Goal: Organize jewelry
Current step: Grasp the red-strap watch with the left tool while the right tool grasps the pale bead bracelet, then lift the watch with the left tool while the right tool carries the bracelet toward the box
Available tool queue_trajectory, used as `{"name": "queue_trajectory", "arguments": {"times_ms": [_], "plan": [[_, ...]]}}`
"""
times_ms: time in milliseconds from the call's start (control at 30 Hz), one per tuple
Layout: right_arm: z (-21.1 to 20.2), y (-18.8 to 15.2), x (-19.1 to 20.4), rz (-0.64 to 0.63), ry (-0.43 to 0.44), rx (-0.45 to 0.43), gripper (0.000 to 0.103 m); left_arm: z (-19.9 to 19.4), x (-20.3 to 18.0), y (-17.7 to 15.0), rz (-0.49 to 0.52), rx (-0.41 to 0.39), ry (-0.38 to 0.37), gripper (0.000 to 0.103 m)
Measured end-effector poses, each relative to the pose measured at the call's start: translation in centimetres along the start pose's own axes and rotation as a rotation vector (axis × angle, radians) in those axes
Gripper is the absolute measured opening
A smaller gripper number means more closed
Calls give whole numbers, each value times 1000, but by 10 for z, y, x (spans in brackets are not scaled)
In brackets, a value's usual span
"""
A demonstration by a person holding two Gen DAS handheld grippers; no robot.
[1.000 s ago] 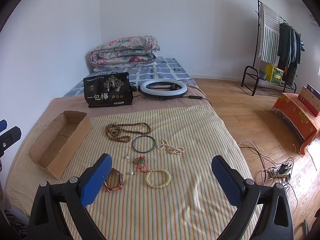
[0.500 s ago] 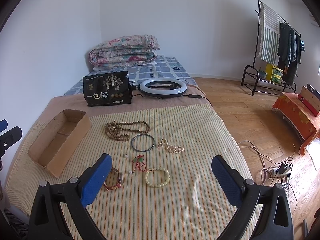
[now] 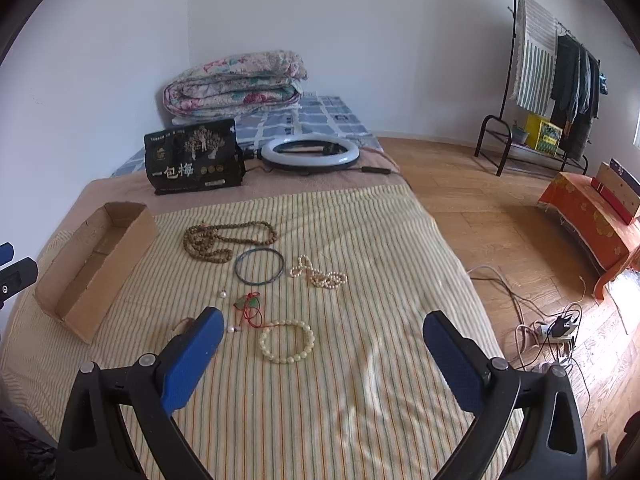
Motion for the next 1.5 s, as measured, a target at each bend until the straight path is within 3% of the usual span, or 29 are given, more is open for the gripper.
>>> {"name": "queue_trajectory", "arguments": {"times_ms": [133, 433, 600, 833, 1133, 1300, 1500], "plan": [[30, -3, -9, 0, 0, 105, 88, 20, -10, -5, 14, 49, -34, 97], [72, 0, -8, -108, -34, 188, 77, 77, -32, -17, 3, 188, -168, 64], [101, -2, -7, -97, -27, 259, 71, 115, -44, -25, -40, 287, -236, 47], [130, -14, -9, -119, -22, 332, 58, 151, -60, -31, -54, 365, -278, 33], [144, -20, -4, -125, 35, 396, 45, 166, -72, -39, -22, 397, -273, 21], [152, -23, 4, -163, 22, 405, 41, 168, -77, -41, 20, 389, -246, 14], [156, -24, 10, -177, 21, 409, 26, 168, -76, -41, 20, 383, -239, 8]]}}
Point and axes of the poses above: each gripper's, at about its wrist camera, not at the fingertips, and z roughly the way its jaws point, x to its left, y to its top, the point moved 3 cm from there along z, roughly the way its jaws point, and after that the axes turned 14 degrees about z, right-handed, at the moved point
